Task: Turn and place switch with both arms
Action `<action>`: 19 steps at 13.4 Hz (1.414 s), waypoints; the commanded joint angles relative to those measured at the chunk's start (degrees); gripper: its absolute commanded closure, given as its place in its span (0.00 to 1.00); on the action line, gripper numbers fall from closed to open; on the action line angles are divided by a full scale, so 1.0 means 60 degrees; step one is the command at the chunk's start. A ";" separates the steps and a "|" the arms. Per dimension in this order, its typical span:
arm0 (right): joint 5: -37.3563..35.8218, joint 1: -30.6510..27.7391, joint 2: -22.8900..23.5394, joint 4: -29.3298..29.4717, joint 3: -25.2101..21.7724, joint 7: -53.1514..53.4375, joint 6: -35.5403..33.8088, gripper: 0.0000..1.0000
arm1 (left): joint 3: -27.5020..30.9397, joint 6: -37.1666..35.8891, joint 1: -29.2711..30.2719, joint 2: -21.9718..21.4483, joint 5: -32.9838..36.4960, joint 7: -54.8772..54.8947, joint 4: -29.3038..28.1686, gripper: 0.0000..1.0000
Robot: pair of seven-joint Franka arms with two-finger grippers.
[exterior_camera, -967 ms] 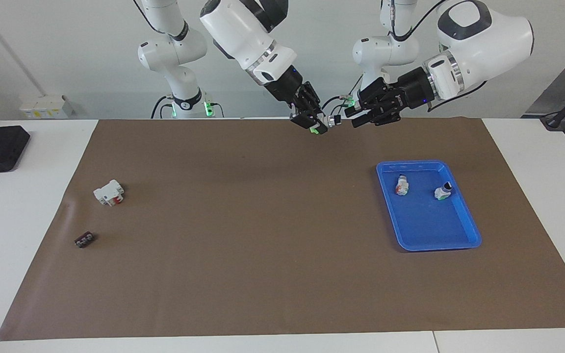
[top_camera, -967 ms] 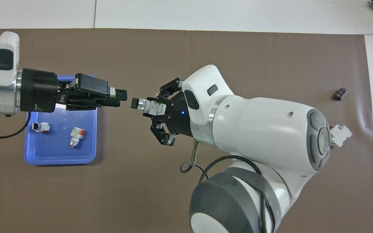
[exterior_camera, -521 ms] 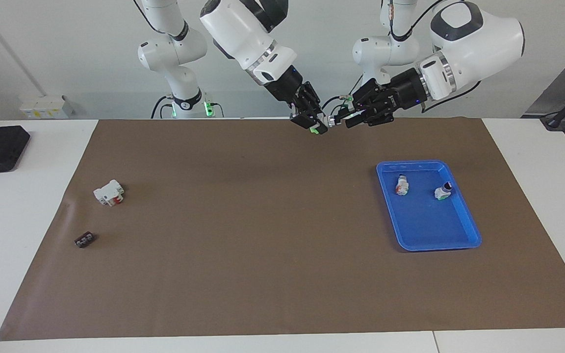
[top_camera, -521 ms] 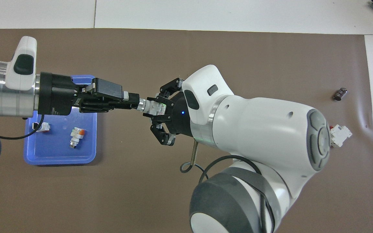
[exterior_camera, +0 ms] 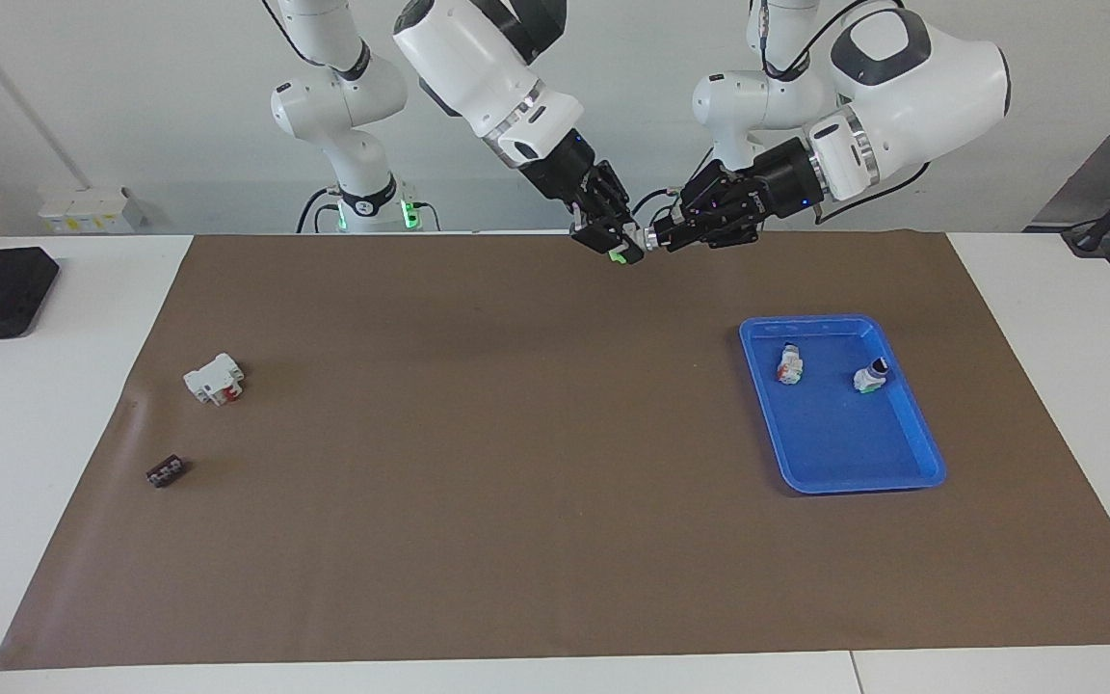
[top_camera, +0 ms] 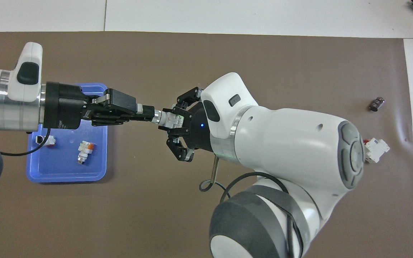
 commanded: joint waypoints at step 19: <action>0.0057 0.0007 -0.0149 -0.0095 0.0016 0.0438 0.0244 1.00 | 0.0084 0.0068 -0.0073 -0.0339 -0.0047 -0.3260 -0.0399 1.00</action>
